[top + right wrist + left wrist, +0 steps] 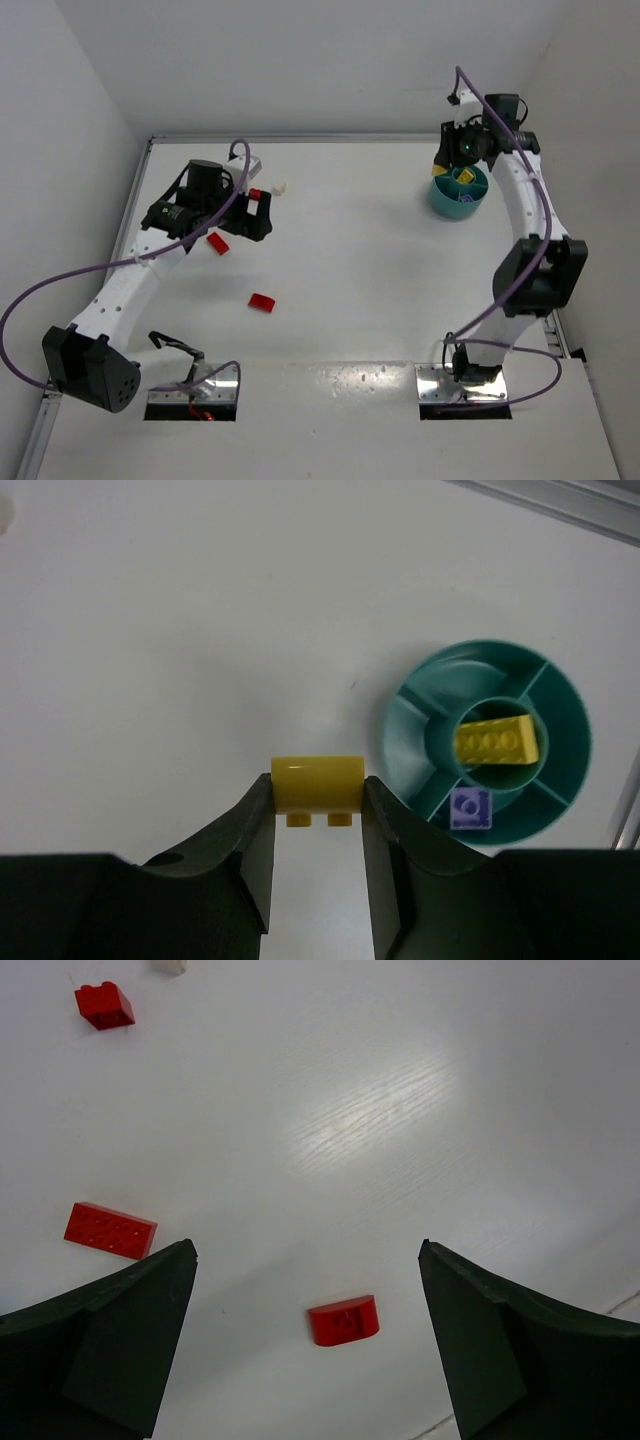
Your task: Sort the legos into containers by color
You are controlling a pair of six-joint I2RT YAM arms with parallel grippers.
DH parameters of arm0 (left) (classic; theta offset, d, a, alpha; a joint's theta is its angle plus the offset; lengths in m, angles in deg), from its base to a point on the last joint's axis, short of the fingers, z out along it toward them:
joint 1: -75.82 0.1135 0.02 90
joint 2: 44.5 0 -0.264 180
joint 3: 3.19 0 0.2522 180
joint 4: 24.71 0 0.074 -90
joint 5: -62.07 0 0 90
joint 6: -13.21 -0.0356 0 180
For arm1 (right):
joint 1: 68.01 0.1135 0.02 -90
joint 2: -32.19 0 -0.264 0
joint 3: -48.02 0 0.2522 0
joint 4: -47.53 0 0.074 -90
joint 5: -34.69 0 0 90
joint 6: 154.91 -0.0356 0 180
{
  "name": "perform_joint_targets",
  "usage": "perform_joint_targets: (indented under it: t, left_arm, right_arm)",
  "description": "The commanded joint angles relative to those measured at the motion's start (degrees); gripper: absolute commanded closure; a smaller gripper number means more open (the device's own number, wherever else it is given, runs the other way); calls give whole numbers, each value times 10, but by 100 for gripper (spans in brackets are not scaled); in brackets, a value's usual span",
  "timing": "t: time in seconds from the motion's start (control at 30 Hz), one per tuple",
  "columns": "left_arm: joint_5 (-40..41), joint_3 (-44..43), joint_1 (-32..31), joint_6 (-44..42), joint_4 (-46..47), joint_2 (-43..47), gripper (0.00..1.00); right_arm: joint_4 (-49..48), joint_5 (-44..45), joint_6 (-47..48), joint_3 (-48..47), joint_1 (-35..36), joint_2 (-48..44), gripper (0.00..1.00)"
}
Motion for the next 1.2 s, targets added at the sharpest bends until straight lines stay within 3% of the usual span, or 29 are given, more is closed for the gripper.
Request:
perform_joint_targets:
  t: [0.0,0.17,0.4,0.77,1.17]
  left_arm:
    - [25,-7,3,19,17,7,0]
    - [42,6,3,38,35,21,0]
    - [42,6,3,38,40,21,0]
    - [37,6,3,43,41,15,0]
    - [37,12,3,38,41,15,0]
  right_arm:
    - [6,64,-55,-80,-24,59,100]
    - [1,135,-133,-97,-41,77,100]
    - [6,170,-223,-103,-46,89,100]
    - [12,342,-391,-101,-46,119,100]
    - [-2,318,-428,-107,-46,148,100]
